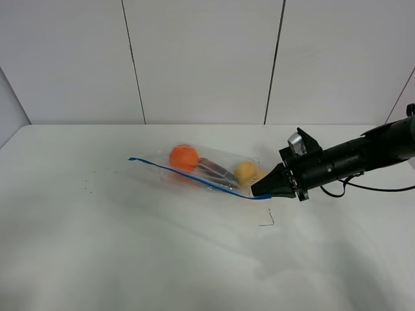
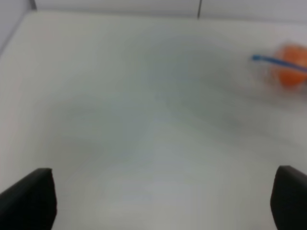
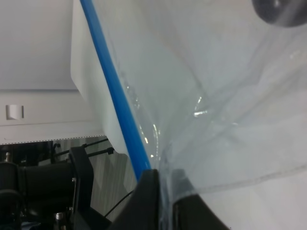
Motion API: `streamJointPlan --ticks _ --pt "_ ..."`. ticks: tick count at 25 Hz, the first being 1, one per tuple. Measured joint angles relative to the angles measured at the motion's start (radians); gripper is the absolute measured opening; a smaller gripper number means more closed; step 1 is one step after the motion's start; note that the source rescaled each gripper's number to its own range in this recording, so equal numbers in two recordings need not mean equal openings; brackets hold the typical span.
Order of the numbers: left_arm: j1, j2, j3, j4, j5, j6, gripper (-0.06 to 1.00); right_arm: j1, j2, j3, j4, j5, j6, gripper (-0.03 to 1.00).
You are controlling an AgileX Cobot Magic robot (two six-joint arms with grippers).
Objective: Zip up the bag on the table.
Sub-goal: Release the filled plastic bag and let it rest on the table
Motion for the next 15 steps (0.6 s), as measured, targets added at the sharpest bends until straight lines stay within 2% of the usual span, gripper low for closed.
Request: streamJointPlan --ticks 6,15 --pt "0.000 0.000 0.016 -0.006 0.054 0.023 1.00 0.000 0.000 0.000 0.001 0.000 -0.001 0.00" --pt "0.000 0.000 0.028 -0.023 0.060 0.037 1.00 0.000 0.000 0.000 0.005 0.000 -0.005 0.00"
